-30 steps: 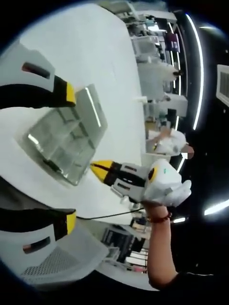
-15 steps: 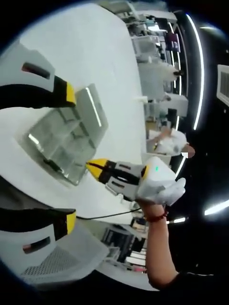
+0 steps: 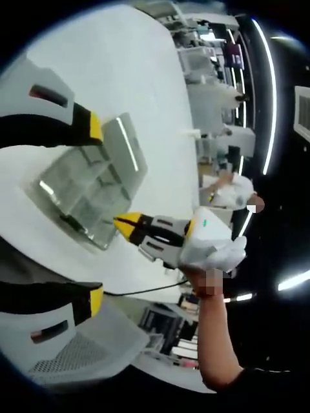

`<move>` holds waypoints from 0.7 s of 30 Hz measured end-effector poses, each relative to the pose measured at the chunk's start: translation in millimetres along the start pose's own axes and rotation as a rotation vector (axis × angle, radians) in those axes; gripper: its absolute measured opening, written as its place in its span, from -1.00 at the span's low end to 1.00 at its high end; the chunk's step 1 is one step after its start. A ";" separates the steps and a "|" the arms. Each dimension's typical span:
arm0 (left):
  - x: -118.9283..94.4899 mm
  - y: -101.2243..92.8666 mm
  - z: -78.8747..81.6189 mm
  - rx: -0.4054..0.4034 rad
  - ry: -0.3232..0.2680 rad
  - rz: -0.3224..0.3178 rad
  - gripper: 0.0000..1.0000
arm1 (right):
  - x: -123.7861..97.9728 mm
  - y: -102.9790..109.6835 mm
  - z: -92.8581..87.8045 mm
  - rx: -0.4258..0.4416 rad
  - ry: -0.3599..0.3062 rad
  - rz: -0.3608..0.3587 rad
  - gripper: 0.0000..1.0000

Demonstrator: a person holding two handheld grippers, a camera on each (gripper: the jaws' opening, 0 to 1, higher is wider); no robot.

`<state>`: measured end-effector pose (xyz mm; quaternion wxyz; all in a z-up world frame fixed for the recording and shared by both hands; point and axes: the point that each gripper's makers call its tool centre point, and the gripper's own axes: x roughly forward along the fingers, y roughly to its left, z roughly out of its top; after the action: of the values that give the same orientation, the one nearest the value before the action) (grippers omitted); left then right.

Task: Insert the divider into the dual guide fixture by aligning both edges with the guide slots and pushing it downward to the bottom, including one-sided entry, uneven engagement, binding, and posture correction.

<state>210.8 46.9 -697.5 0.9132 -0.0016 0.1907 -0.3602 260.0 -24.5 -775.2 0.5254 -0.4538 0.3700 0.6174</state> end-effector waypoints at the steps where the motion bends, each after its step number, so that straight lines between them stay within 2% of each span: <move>1: 0.0 0.2 0.1 -0.001 -0.001 0.000 0.69 | 0.5 0.1 -0.4 0.001 0.000 0.000 -1.00; 14: 0.6 -1.2 -0.3 -0.001 0.003 0.000 0.69 | 3.0 0.2 -0.8 0.005 -0.002 -0.006 -1.00; 21: 2.2 -5.9 -2.7 0.009 0.018 -0.017 0.69 | 2.8 -0.2 -4.6 0.037 0.001 -0.024 -1.00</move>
<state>207.5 41.4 -699.9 0.9084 0.0039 0.1973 -0.3686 260.9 -27.8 -779.3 0.5410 -0.4485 0.3762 0.6038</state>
